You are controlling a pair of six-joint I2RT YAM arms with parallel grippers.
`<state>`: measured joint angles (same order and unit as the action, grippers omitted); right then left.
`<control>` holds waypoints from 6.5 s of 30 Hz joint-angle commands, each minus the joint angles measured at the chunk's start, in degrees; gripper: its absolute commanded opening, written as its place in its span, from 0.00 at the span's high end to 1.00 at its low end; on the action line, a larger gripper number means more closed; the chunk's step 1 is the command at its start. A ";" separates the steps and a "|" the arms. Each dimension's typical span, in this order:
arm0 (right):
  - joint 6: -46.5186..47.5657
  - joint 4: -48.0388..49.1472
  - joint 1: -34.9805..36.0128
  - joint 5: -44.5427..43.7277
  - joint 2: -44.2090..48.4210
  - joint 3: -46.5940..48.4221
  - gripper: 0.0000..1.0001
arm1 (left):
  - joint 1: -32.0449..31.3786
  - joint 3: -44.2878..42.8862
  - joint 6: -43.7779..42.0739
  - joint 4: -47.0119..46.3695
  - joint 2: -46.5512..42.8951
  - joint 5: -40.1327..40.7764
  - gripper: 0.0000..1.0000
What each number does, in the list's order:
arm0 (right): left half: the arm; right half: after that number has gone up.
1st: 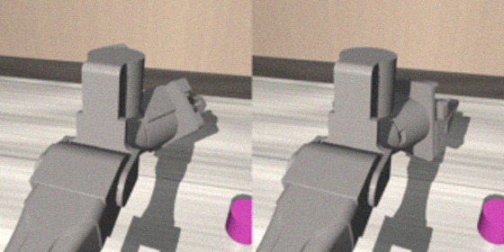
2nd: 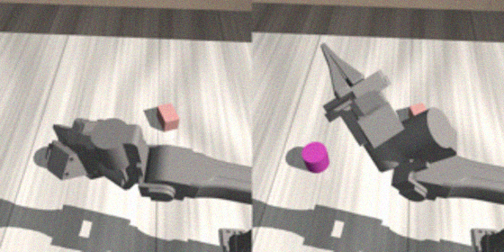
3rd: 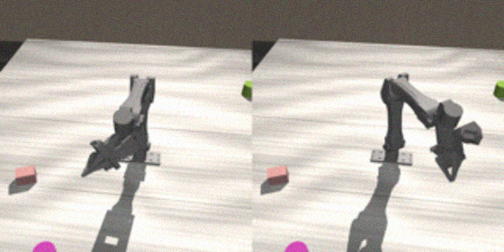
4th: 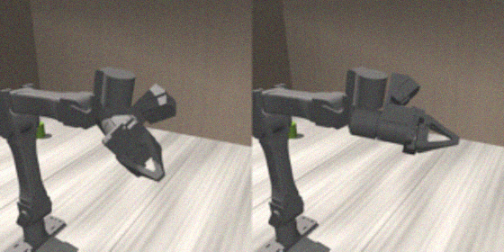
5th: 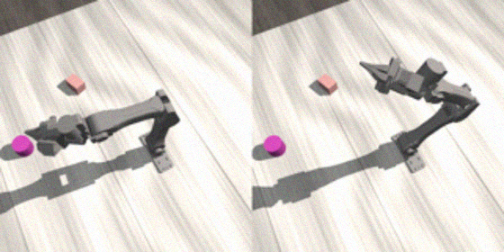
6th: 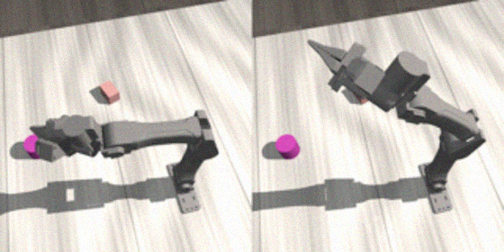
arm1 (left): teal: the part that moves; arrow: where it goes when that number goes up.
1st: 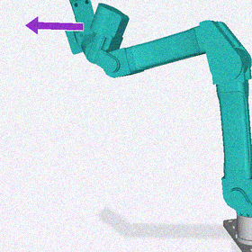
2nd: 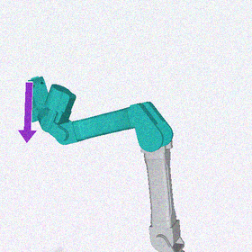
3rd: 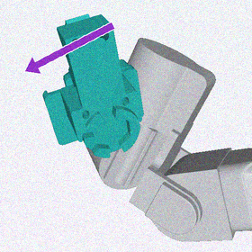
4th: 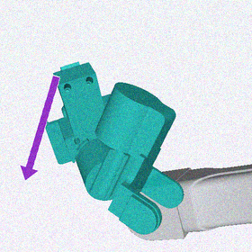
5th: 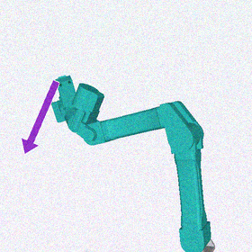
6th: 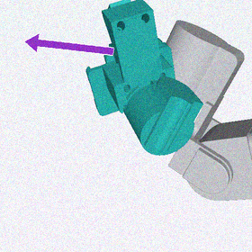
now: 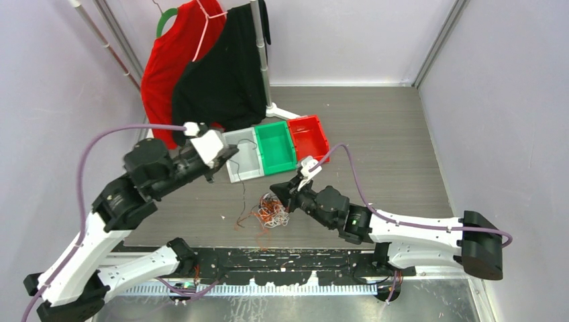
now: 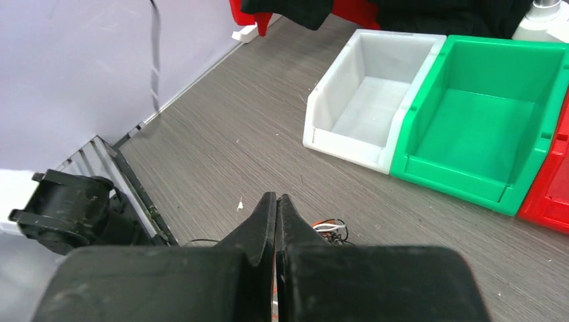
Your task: Untangle the cables
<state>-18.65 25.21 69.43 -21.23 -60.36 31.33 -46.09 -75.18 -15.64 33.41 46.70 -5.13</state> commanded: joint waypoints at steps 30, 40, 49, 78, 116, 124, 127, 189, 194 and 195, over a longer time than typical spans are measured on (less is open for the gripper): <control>10.69 -0.01 -9.03 18.64 -18.01 6.97 0.82 | -0.19 -19.91 -16.08 -1.55 7.53 0.75 1.00; 6.90 0.63 -9.10 22.23 -9.68 7.12 0.99 | -0.18 0.72 -7.21 1.77 0.30 2.64 0.68; 4.68 -0.30 -9.05 26.28 -7.51 9.28 0.99 | -0.15 9.25 -3.33 5.71 3.45 -4.65 0.47; 1.84 -1.16 -7.84 37.87 -6.91 13.21 0.99 | -0.09 9.45 -6.43 13.56 9.26 -20.20 0.62; 9.74 10.12 -2.08 30.93 -3.51 -2.22 0.47 | -0.20 -0.52 -10.98 22.42 9.79 -21.32 1.00; 10.52 10.71 -1.75 30.27 -7.51 0.75 0.48 | -0.23 -0.55 -10.16 22.24 10.73 -22.22 1.00; 10.27 15.07 -1.67 26.24 -10.55 1.47 0.48 | -0.15 -2.48 -9.83 23.34 11.47 -22.78 1.00; 8.65 12.83 2.29 -0.22 -5.24 -4.13 0.17 | -0.16 -16.38 -8.97 -13.92 9.68 -13.35 1.00; 13.70 5.18 2.20 -1.91 3.99 -2.87 0.13 | -0.18 -10.10 -11.21 -12.15 7.88 -11.08 1.00; 14.53 4.14 2.16 -1.85 5.77 -2.93 0.13 | -0.20 -9.13 -12.20 -11.68 7.84 -10.04 1.00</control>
<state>-9.69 38.11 71.53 -20.32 -59.83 27.18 -46.39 -86.80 -25.98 20.47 55.96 -17.12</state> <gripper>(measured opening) 0.868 0.010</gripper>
